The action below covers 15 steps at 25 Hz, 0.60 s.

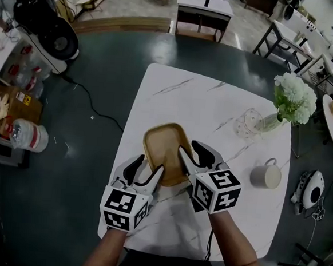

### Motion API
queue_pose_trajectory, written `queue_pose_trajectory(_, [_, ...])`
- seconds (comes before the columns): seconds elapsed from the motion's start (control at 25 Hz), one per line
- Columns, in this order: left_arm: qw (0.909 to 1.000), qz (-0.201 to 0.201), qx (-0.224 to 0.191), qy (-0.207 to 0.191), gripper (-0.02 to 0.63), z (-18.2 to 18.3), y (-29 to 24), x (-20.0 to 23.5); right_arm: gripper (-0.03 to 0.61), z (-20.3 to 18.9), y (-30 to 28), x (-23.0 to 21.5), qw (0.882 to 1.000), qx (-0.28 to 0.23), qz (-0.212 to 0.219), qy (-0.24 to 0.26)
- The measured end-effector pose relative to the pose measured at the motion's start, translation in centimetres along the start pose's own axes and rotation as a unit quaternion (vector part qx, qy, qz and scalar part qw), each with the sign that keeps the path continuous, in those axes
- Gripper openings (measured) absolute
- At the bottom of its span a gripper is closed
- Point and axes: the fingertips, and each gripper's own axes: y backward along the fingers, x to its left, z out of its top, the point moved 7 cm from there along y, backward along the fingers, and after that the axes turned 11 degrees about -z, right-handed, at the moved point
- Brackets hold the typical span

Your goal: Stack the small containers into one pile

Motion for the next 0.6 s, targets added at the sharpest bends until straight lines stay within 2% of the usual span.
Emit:
queue_pose_trajectory(0.36, [0.9997,0.005,-0.022,-0.009,0.235,0.4,2.3,-0.5,0.145,0.1,2.5,0.9,1.000,-0.019,-0.009,-0.005])
queue_pose_trajectory(0.6, [0.9991,-0.016,-0.037,-0.010,0.175,0.5,4.1,-2.0,0.134,-0.5,5.2,1.6,0.999,-0.026,-0.017,-0.008])
